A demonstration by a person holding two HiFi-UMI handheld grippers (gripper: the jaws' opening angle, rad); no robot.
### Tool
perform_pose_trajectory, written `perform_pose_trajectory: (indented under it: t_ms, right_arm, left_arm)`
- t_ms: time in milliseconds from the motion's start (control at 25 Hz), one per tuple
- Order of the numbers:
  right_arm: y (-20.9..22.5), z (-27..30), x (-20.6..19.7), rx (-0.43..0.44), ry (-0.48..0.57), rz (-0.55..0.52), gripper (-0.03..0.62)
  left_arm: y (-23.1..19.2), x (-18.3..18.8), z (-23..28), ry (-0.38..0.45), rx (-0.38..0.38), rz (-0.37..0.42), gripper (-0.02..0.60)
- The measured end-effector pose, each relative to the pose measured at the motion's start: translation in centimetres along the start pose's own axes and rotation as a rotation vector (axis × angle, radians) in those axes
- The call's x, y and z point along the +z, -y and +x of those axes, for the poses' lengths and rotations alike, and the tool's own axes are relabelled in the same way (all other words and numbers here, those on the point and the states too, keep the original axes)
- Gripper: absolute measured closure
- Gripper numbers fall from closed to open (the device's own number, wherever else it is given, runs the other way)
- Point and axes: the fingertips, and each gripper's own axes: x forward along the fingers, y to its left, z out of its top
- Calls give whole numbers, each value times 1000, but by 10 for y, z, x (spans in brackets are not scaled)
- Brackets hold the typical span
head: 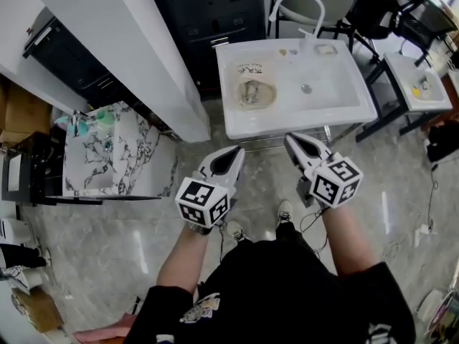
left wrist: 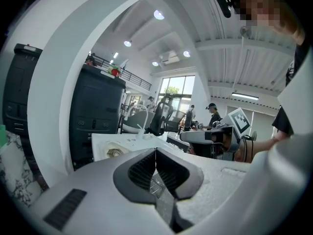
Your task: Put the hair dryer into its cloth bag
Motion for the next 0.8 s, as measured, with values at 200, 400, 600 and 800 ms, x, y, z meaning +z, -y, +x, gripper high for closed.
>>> perform_pose_trajectory:
  t_ms: [200, 400, 600, 800]
  right_arm:
    - [6, -8, -1, -11, 11, 10, 597]
    - [8, -12, -3, -13, 24, 19, 597]
    - [7, -13, -3, -4, 23, 21, 597]
    - [8, -14, 0, -1, 24, 25, 597]
  left_arm:
    - [9, -3, 4, -12, -10, 12, 577]
    - [12, -3, 4, -12, -8, 23, 577]
    - [15, -1, 5, -12, -5, 22, 577]
    - [17, 1, 5, -9, 0, 23, 577]
